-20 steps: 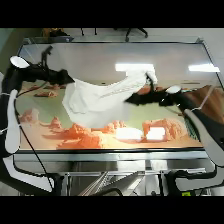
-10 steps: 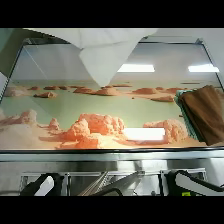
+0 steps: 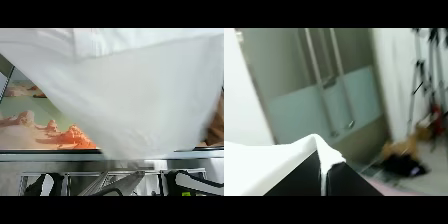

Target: Fold the shirts.

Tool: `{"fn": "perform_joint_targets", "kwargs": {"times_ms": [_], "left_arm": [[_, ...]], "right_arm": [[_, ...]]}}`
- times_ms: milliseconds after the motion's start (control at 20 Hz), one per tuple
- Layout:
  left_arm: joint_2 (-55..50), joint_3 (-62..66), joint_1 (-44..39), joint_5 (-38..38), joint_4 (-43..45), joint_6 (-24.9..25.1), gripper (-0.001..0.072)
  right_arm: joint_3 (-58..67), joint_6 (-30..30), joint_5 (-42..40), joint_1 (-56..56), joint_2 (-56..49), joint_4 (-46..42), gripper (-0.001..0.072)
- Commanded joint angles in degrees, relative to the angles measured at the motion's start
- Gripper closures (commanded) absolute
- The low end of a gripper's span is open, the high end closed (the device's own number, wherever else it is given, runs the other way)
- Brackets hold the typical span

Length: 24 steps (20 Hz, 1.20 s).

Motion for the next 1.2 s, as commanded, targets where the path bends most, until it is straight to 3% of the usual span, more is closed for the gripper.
{"fn": "perform_joint_targets", "kwargs": {"times_ms": [0,150,250,450,600,650,700,750,800,1000,1050,1100,1150], "left_arm": [[-9.0,-6.3,-15.1,0.5,4.2,3.6,0.0694],[-23.3,-9.6,-30.5,11.6,23.5,3.3,0.0693],[-35.5,-8.6,-34.4,15.2,29.2,3.2,0.0693],[-59.3,2.1,-34.7,14.7,28.6,3.1,0.0694],[-67.3,11.1,-34.2,13.9,28.7,2.8,0.0693],[-68.2,13.0,-34.1,13.2,28.7,2.7,0.0690],[-68.8,15.2,-33.7,11.5,28.9,2.8,0.0480],[-68.9,17.1,-33.2,8.8,28.8,2.6,-0.0002],[-68.8,19.8,-31.9,4.5,28.9,1.4,0.0041],[-61.5,20.2,-23.2,-13.2,28.8,-6.1,0.0042],[-58.4,17.3,-20.8,-16.3,28.9,-6.8,0.0043],[-55.1,13.4,-18.3,-19.5,29.4,-7.0,0.0044],[-52.0,8.8,-16.6,-21.7,29.8,-7.3,0.0089]], "right_arm": [[-11.5,-5.1,1.6,10.6,-7.2,-3.2,0.0694],[-14.5,-4.9,-5.1,18.6,-18.7,-18.4,0.0694],[-14.5,-5.0,-10.7,20.0,-28.2,-20.6,0.0694],[-14.2,-7.8,-19.5,20.0,-43.5,-15.8,0.0694],[-14.1,-11.2,-22.7,19.8,-47.4,-9.8,0.0693],[-14.1,-12.8,-22.7,19.8,-47.4,-9.7,0.0627],[-13.9,-13.2,-22.3,19.3,-47.1,-9.9,0.0293],[-13.8,-12.9,-20.1,18.2,-46.1,-9.9,0.0209],[-13.8,-12.1,-17.0,16.6,-44.7,-9.9,0.0208],[-13.8,-1.6,0.5,5.8,-36.0,-18.5,0.0209],[-13.8,1.2,5.0,2.6,-33.8,-22.1,0.0241],[-13.8,1.9,9.5,-0.2,-32.1,-24.8,0.0362],[-14.2,2.7,13.8,-2.6,-30.5,-27.3,0.0342]]}}
